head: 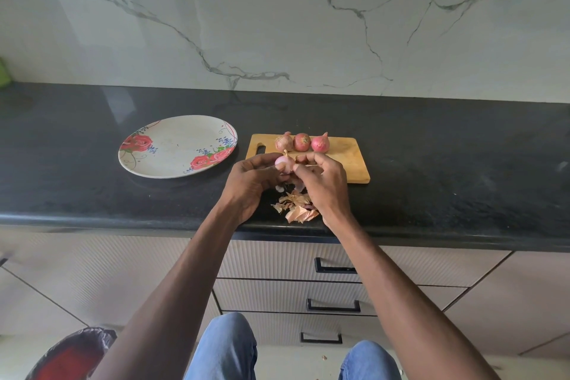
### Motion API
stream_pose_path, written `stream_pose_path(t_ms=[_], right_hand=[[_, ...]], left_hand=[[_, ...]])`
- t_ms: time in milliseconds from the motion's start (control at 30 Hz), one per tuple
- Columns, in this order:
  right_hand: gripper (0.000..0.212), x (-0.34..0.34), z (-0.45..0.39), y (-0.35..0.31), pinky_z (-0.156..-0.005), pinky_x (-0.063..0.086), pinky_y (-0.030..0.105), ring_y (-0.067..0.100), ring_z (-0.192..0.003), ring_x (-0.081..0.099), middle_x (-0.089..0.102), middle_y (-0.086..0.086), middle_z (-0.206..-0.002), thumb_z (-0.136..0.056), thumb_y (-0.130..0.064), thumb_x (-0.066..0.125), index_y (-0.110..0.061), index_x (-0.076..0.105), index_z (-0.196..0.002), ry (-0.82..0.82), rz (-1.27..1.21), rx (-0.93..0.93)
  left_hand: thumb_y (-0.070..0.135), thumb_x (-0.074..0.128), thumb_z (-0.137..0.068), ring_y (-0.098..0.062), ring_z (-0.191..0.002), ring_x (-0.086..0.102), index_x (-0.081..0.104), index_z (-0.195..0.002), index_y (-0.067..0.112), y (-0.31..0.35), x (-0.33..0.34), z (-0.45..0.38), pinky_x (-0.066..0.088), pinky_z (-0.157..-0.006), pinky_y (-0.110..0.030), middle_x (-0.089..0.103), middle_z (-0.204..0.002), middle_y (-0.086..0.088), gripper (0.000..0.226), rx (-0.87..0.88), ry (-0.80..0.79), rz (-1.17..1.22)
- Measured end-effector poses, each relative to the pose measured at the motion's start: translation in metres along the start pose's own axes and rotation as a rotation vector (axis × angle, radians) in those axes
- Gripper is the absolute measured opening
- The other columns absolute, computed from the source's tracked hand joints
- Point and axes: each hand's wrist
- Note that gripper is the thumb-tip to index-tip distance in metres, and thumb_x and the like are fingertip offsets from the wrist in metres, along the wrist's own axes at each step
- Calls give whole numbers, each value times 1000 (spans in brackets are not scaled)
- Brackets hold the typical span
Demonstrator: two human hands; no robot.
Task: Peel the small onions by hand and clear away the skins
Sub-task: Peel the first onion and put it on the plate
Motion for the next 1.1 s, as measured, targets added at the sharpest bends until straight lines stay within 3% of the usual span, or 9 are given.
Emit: stream_pose_path(t_ms=[200, 367, 467, 567, 633, 833, 933, 1100], right_hand=[[22, 2, 2, -4, -70, 59, 22, 4, -79, 73, 78, -4, -87, -85, -23, 81, -10, 80, -102, 12, 12, -70], [12, 5, 6, -2, -61, 51, 13, 5, -72, 70, 75, -6, -77, -86, -17, 80, -7, 80, -91, 29, 75, -157], [11, 7, 7, -1, -59, 55, 25, 11, -67, 69, 75, -3, -75, -88, -17, 78, -7, 80, -89, 39, 118, -208], [14, 8, 6, 3, -59, 56, 42, 19, -65, 67, 74, 1, -72, -90, -17, 75, -5, 80, -86, 48, 151, -223], [14, 8, 6, 3, -59, 56, 44, 20, -64, 67, 73, 1, -71, -90, -17, 76, -5, 80, -84, 51, 157, -209], [11, 5, 5, -5, -62, 59, 25, 4, -72, 72, 74, -8, -76, -86, -20, 80, -9, 80, -89, 66, 57, -127], [16, 1, 4, -5, -66, 56, 18, -1, -75, 71, 72, -13, -77, -85, -22, 80, -9, 79, -94, 75, 11, -72], [22, 1, 5, -2, -75, 59, 22, 5, -85, 73, 78, -3, -90, -86, -26, 79, -8, 80, -100, 31, 24, -106]], left_hand=[[-9, 68, -82, -26, -89, 73, 70, -105, 0, 1, 1, 2, 62, -81, -33, 74, -103, -16, 25, -3, 35, 14], [9, 78, -67, -28, -91, 72, 73, -105, 0, 0, 1, 1, 61, -82, -37, 73, -109, -20, 40, 18, 41, -82], [10, 78, -66, -31, -91, 72, 74, -104, 1, -1, 0, 1, 59, -86, -44, 73, -108, -21, 39, 26, 51, -102], [9, 79, -69, -29, -85, 73, 75, -102, 1, -2, 0, 1, 59, -81, -41, 75, -105, -20, 34, 47, 34, -120], [7, 78, -71, -28, -83, 73, 76, -102, 1, -2, 0, 1, 60, -79, -39, 75, -104, -20, 32, 59, 29, -123], [8, 76, -73, -31, -91, 72, 73, -105, -2, -2, -1, 1, 58, -86, -43, 71, -113, -26, 34, 22, 42, -59], [5, 73, -76, -33, -95, 72, 70, -105, -3, -2, 1, 2, 62, -83, -36, 71, -111, -25, 30, 27, 45, 13], [-7, 68, -84, -30, -92, 73, 68, -105, -2, -1, 1, 1, 63, -82, -35, 73, -106, -21, 22, 20, 30, 19]])
Point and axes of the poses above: each hand's wrist, its own z-axis away from the middle knuckle, its own x-axis out of the palm, y = z × x
